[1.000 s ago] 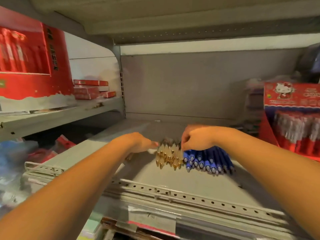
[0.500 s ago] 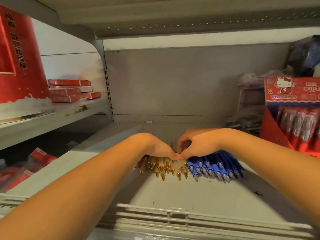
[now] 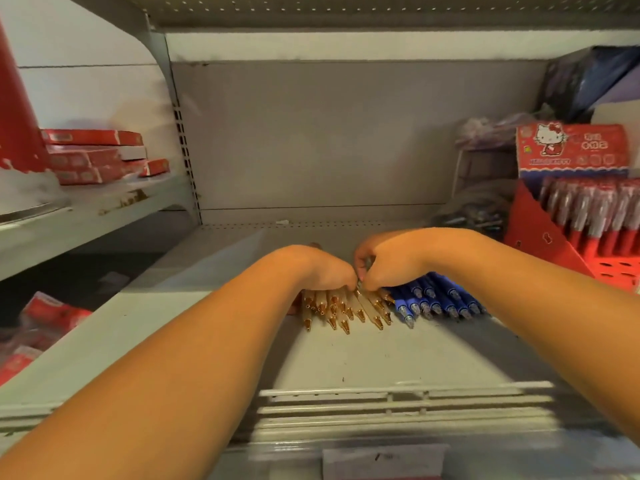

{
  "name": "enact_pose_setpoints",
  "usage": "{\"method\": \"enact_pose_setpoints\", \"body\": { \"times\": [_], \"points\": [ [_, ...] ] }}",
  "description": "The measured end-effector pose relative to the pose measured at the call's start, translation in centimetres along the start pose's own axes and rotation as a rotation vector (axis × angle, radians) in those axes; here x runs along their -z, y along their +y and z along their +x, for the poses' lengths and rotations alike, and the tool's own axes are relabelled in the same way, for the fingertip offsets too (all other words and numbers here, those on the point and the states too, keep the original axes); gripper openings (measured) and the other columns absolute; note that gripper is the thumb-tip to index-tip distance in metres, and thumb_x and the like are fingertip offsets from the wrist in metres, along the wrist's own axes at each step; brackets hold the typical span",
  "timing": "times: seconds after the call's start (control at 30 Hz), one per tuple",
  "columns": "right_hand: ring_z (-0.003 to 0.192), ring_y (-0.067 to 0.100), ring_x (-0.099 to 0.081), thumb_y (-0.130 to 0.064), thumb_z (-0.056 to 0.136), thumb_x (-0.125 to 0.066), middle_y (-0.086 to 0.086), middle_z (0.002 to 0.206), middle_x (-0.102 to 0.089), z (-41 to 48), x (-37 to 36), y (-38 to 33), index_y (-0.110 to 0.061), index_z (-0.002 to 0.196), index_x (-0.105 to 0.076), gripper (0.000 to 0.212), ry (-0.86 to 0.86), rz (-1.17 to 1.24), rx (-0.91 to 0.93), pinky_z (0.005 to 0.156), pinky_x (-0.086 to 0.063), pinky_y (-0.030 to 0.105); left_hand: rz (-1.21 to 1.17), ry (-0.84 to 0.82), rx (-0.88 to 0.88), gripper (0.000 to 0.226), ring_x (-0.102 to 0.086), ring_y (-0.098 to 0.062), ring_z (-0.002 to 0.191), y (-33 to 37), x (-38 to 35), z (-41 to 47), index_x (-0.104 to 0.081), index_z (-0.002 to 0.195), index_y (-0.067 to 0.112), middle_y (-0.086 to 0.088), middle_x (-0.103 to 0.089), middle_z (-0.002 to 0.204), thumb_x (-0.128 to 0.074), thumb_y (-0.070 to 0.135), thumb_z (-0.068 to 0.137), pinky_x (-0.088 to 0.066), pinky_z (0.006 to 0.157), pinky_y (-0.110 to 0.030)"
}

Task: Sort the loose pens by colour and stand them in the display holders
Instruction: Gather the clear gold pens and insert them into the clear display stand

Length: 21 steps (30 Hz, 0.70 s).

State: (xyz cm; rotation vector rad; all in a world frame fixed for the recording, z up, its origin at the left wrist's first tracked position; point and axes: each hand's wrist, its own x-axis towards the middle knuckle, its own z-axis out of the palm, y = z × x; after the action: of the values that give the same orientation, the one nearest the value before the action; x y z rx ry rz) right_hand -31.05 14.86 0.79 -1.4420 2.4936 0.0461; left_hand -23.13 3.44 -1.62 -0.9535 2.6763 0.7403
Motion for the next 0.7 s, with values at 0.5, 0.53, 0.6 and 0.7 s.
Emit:
{"method": "enact_pose_setpoints", "body": {
  "times": [0.5, 0.53, 0.6, 0.7],
  "points": [
    [0.061, 0.017, -0.053, -0.02, 0.086, -0.06, 0.006, 0.074, -0.058, 0.6, -0.1, 1.7, -0.01, 0.077, -0.058, 0.014, 0.18, 0.134, -0.073, 0.049, -0.042, 0.024, -0.075, 0.049, 0.161, 0.053, -0.066, -0.018, 0.075, 0.9, 0.9, -0.8, -0.062, 0.092, 0.024, -0.002, -0.067, 0.089, -0.062, 0.072, 0.07, -0.055, 0.063, -0.027],
    [0.068, 0.019, -0.057, -0.02, 0.088, -0.059, 0.009, 0.084, -0.063, 0.5, 0.0, 1.9, -0.009, 0.086, -0.062, 0.011, 0.15, 0.109, -0.057, 0.055, -0.046, 0.028, -0.045, 0.03, 0.156, 0.055, -0.066, -0.019, 0.075, 1.3, 0.8, -0.8, -0.062, 0.091, 0.023, -0.002, -0.067, 0.089, -0.062, 0.074, 0.07, -0.056, 0.068, -0.029],
    [0.084, 0.022, -0.061, -0.02, 0.091, -0.057, 0.012, 0.109, -0.067, 0.4, 0.1, 2.3, -0.009, 0.109, -0.065, 0.023, 0.08, 0.066, -0.03, 0.072, -0.052, 0.033, 0.028, -0.006, 0.151, 0.058, -0.067, -0.023, 0.084, 2.1, 0.4, -0.9, -0.061, 0.094, 0.021, -0.005, -0.067, 0.094, -0.058, 0.076, 0.075, -0.057, 0.08, -0.036],
    [0.083, 0.02, -0.056, -0.021, 0.091, -0.057, 0.013, 0.117, -0.067, 0.1, 0.3, 2.8, -0.009, 0.116, -0.067, 0.029, 0.043, 0.019, -0.001, 0.075, -0.05, 0.035, 0.133, -0.05, 0.111, 0.054, -0.067, -0.016, 0.069, 3.5, -0.1, -0.9, -0.059, 0.089, 0.02, -0.003, -0.068, 0.079, -0.051, 0.073, 0.085, -0.057, 0.058, -0.023]
  ]
}}
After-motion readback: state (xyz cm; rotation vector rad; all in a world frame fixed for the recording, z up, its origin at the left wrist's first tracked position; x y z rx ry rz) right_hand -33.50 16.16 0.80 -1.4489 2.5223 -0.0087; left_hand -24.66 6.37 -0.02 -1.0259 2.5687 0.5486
